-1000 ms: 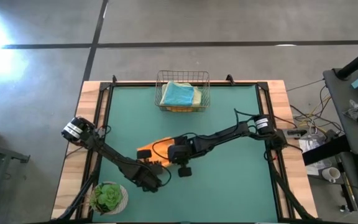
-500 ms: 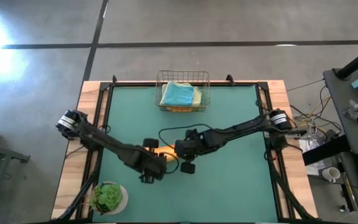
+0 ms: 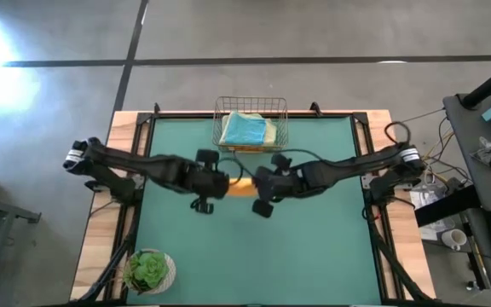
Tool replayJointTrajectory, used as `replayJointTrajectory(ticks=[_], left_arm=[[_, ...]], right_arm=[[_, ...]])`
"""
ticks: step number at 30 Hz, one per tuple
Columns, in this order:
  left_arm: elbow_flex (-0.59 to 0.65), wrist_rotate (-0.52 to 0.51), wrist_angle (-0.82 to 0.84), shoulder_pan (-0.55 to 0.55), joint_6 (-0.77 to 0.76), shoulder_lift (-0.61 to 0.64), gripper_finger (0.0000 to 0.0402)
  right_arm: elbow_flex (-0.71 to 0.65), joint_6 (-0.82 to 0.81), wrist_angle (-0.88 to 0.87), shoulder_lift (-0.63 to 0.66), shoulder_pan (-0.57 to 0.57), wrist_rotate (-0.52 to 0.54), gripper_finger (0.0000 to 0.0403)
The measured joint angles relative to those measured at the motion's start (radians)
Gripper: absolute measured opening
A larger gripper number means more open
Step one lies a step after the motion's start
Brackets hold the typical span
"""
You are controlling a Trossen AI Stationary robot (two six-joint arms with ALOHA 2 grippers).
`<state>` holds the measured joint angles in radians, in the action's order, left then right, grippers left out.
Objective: Fold microfiber towels
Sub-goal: Put the orange microfiber towel into the wire basket
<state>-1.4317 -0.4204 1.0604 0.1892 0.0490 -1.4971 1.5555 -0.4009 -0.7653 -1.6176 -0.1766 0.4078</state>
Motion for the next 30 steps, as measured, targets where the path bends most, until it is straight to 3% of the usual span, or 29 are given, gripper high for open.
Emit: replayJointTrajectory(ticks=[5,17,24,30], left_arm=[[-0.066,-0.106,-0.047,-0.084,0.167,-0.007,0.0002],[-0.161,-0.163,-0.249,-0.342,0.428,-0.009,0.0002],[-0.162,-0.162,-0.438,-0.491,0.595,-0.054,0.0002],[-0.161,-0.153,-0.548,-0.59,0.672,-0.143,0.0002]], right_arm=[[0.04,0.068,0.004,0.041,0.041,0.136,0.0009],[0.249,0.298,-0.003,0.037,0.28,0.145,0.0009],[0.274,0.424,0.001,0.03,0.439,0.131,0.0009],[0.218,0.495,0.087,-0.003,0.584,-0.022,0.0009]])
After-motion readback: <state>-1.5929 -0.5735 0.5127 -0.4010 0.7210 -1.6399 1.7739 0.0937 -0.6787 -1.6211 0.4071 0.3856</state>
